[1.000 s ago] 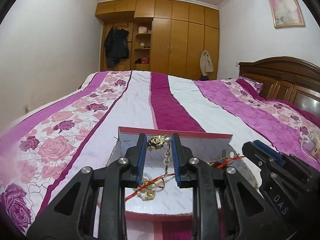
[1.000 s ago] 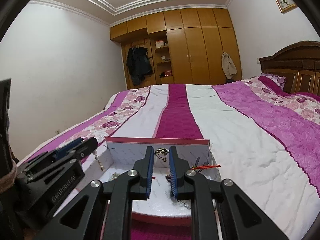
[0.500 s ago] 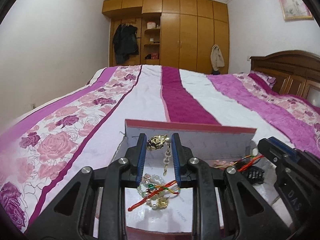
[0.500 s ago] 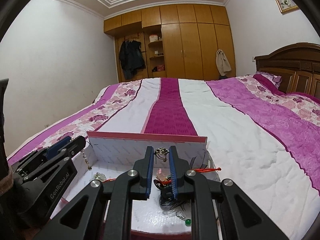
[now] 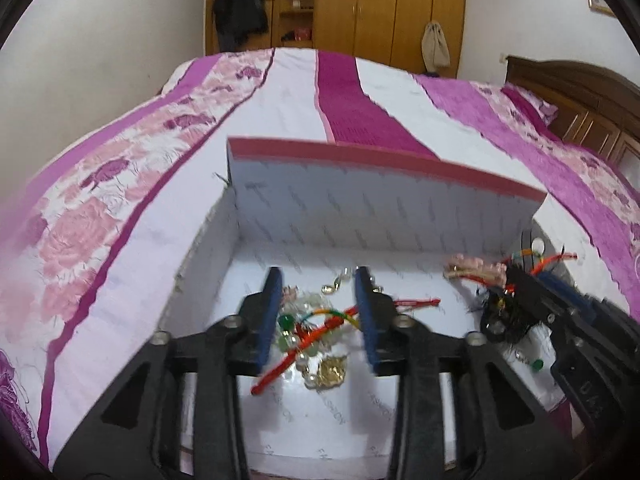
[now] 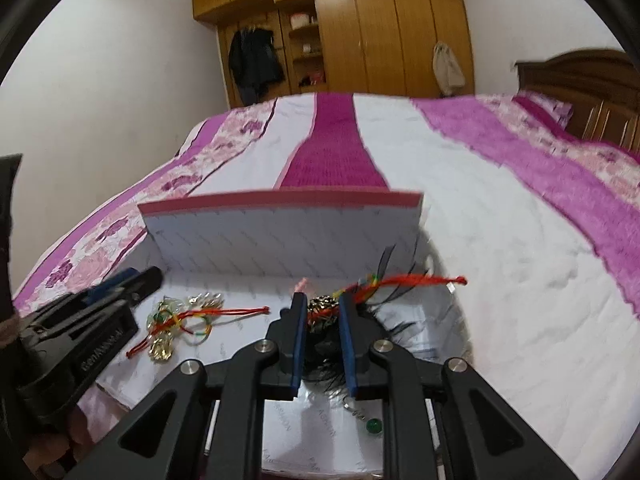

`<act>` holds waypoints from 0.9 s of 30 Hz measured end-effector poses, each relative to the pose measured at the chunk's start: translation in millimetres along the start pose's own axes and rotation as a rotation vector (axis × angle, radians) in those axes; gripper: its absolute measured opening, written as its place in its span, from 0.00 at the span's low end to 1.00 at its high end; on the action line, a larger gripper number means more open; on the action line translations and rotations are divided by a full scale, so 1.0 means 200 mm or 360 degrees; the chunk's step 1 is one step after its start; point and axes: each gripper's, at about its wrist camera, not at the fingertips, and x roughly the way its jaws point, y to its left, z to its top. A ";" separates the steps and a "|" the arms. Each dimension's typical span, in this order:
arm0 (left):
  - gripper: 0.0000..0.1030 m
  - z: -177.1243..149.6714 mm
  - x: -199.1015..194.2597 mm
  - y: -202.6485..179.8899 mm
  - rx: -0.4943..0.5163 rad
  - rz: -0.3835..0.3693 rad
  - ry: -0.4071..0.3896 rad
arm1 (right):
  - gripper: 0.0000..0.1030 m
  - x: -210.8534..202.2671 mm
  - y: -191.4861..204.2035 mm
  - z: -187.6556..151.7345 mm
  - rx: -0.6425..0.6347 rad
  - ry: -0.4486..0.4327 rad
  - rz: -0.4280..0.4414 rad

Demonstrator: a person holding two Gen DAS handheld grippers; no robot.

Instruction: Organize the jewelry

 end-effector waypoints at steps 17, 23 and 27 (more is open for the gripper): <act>0.38 0.00 -0.22 0.04 0.0002 -0.0039 -0.0044 | 0.51 -0.18 0.07 0.03 -0.0078 -0.0035 0.0067; 0.38 0.00 -0.36 0.05 0.0007 -0.0064 -0.0093 | 0.51 -0.34 0.09 0.02 -0.0060 -0.0074 0.0126; 0.38 -0.02 -0.47 0.04 0.0031 -0.0074 -0.0142 | 0.52 -0.46 0.09 0.00 -0.0069 -0.0126 0.0148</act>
